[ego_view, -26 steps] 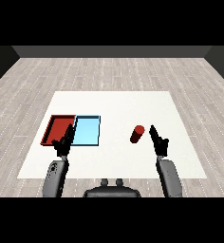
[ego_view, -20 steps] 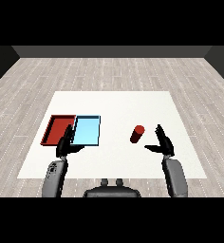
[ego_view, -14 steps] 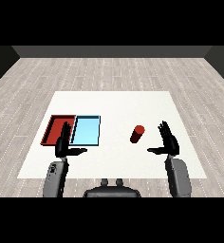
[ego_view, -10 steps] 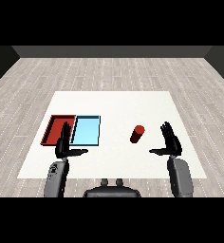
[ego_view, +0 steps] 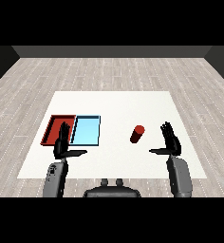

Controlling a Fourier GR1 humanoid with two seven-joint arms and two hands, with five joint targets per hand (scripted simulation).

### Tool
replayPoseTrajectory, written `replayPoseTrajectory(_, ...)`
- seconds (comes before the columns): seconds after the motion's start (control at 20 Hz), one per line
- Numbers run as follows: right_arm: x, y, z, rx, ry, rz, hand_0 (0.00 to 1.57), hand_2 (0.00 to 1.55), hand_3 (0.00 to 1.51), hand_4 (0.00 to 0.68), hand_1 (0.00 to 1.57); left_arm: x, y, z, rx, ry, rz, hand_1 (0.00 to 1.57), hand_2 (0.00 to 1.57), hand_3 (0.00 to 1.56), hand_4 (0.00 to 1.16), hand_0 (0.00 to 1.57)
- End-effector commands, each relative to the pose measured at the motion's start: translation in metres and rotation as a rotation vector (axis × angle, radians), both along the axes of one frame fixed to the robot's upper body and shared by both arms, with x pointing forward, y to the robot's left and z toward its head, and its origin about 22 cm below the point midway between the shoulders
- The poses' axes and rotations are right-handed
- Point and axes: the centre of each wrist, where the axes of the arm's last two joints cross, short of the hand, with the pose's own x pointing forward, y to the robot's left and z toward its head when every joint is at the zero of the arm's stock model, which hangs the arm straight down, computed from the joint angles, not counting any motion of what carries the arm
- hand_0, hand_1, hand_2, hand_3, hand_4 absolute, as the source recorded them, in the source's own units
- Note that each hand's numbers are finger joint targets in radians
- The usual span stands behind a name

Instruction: Pick the red can and put it in the red box

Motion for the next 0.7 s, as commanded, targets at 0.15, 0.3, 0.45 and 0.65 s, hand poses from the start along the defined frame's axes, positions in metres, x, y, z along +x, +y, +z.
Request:
replayPoseTrajectory(0.15,0.001,0.009,-0.007,0.028,-0.004,-0.007,0.0,0.0,0.0,0.0,0.0,0.019,0.017,0.013,-0.005,-0.006,0.018,0.0,0.0,0.0,0.0,0.0)
replayPoseTrajectory(0.3,0.005,-0.007,-0.008,0.044,0.003,-0.008,0.0,0.0,0.0,0.0,0.0,0.001,0.0,0.011,-0.002,0.017,0.002,0.0,0.0,0.0,0.0,0.0)
replayPoseTrajectory(0.45,0.034,0.013,-0.024,0.031,-0.001,0.012,0.0,0.0,0.0,0.0,0.0,-0.006,0.011,-0.009,0.003,0.014,0.009,0.0,0.0,0.0,0.0,0.0)
replayPoseTrajectory(0.65,0.04,0.019,-0.023,0.076,0.038,0.011,0.0,0.0,0.0,0.0,0.0,-0.001,0.0,0.005,0.0,0.004,0.021,0.0,0.0,0.0,0.0,0.0)
